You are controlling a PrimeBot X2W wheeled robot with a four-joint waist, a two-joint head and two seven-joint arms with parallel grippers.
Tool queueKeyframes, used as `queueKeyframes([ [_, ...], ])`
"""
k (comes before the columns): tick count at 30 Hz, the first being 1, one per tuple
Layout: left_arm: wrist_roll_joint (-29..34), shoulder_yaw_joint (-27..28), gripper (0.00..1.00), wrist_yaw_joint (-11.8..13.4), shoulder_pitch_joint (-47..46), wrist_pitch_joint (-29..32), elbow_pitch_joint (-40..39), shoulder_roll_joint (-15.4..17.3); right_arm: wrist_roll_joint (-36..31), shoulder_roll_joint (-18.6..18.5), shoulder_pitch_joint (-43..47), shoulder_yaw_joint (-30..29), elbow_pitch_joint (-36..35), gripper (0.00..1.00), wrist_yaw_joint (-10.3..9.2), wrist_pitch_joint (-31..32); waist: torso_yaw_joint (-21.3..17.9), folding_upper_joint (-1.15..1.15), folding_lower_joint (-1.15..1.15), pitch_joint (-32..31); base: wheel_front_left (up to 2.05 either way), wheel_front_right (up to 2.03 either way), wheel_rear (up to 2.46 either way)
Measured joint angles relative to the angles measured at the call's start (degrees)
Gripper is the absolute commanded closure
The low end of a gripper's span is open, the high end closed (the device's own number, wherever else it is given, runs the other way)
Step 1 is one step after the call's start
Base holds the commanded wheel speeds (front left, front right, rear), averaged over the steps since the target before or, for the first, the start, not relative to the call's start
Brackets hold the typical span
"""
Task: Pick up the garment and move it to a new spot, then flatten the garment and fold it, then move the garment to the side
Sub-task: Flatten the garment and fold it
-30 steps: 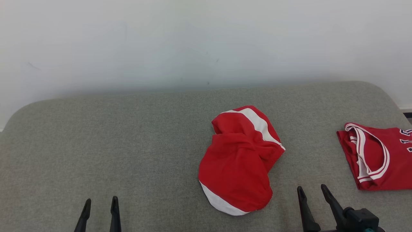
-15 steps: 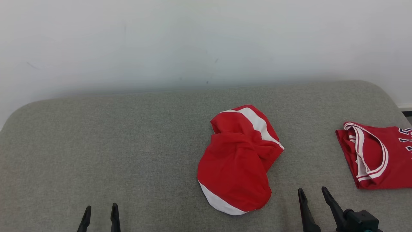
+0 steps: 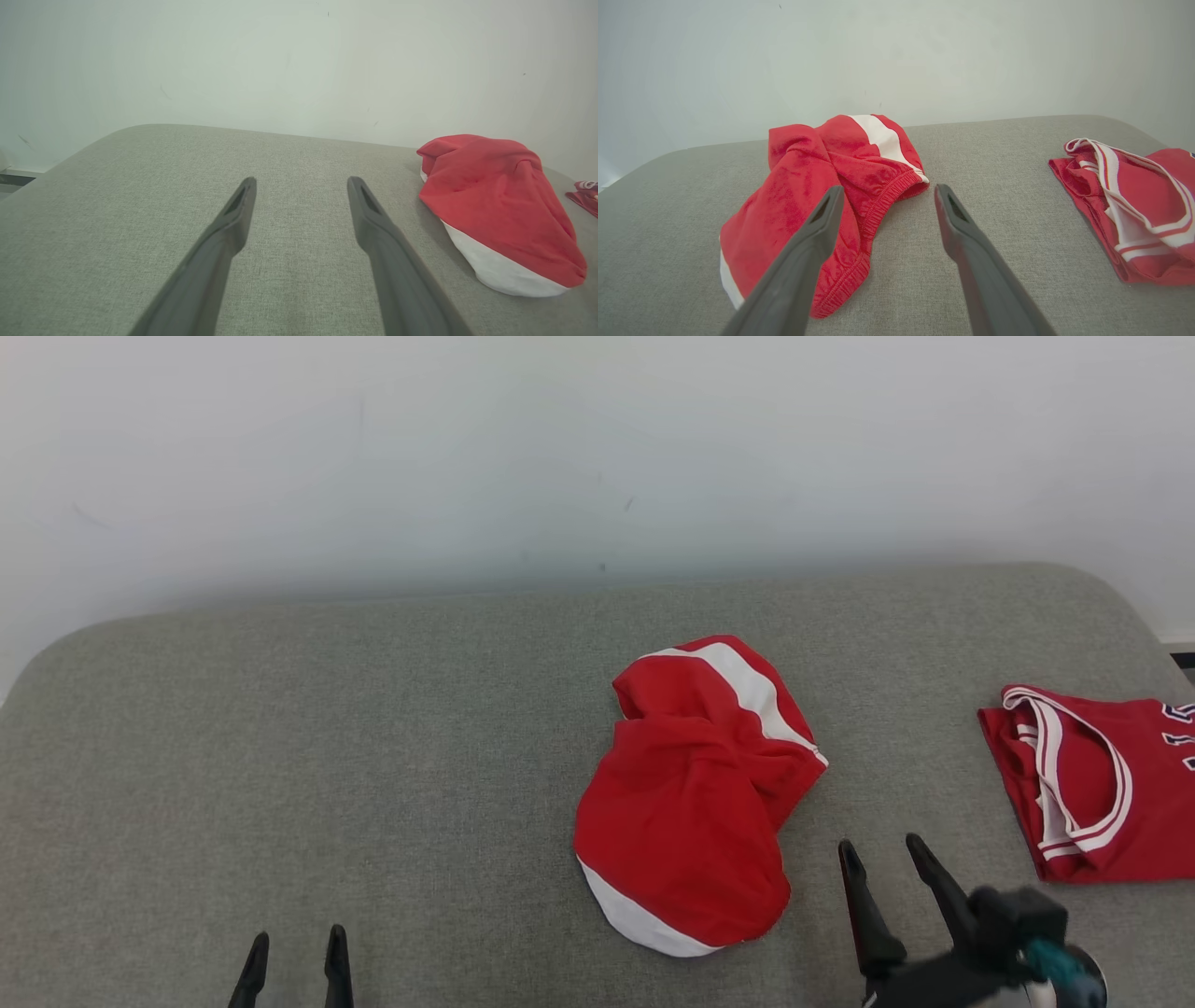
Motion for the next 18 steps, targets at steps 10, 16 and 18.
queueKeyframes([
  [10,0.48,-0.45,0.0,-0.58,-0.38,0.0,0.63,-0.45,3.13,-0.11,-14.64,-4.56,7.38,0.0,0.0,20.95,1.39,0.0,0.01,1.21,0.0,0.0,0.0],
  [16,0.54,-1.54,0.0,-0.97,-1.4,-0.01,1.1,-0.55,5.47,-0.1,-21.91,-10.66,13.91,0.0,-0.01,29.76,3.29,0.0,0.01,2.54,0.0,0.0,0.0],
  [18,0.56,-1.82,0.0,-1.01,-1.51,0.0,1.27,-0.62,6.53,-0.07,-23.58,-12.4,16.8,0.0,-0.01,31.44,4.08,0.0,0.01,3.02,0.0,0.0,0.0],
])
